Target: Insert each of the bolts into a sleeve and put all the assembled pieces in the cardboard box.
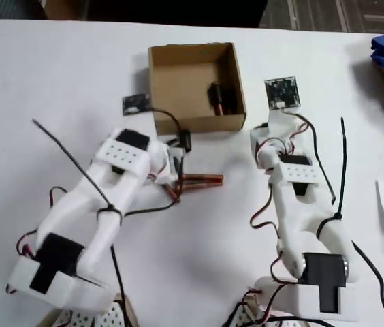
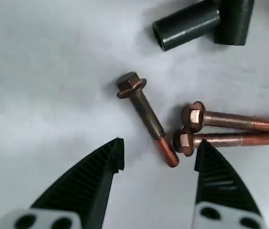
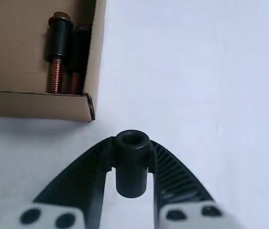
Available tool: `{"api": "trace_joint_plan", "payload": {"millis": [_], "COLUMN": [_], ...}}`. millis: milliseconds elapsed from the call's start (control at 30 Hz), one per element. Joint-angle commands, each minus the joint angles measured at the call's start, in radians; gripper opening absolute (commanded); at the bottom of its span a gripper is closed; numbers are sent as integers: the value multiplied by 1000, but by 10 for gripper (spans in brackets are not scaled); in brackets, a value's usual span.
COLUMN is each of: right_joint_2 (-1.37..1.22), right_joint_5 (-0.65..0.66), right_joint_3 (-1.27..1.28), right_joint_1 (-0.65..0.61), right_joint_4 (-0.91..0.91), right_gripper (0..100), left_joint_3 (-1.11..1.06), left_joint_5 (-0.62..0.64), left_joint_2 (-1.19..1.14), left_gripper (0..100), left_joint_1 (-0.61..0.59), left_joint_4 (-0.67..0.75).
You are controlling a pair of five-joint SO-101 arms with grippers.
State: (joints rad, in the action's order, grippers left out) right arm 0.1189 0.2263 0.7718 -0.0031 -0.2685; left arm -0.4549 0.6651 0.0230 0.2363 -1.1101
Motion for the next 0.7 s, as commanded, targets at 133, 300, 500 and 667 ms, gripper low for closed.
{"api": "trace_joint_plan", "payload": {"millis": [133,300,500,667], "right_joint_2": [56,56,56,56], "right_joint_5": [-8,-8,-8,-5], "right_joint_3": [-5,-5,-5,-5], "right_joint_1": [18,18,18,19], "right_joint_4": [12,12,12,12], "right_gripper": [20,20,20,20], "left_joint_3": [64,62,114,180], "left_joint_5": [342,342,344,344], "left_joint_2": [-31,-75,-186,-258], "left_gripper": [255,255,255,255], "left_joint_1": [9,8,8,6], "left_joint_4": [-9,-6,-2,-2]}}
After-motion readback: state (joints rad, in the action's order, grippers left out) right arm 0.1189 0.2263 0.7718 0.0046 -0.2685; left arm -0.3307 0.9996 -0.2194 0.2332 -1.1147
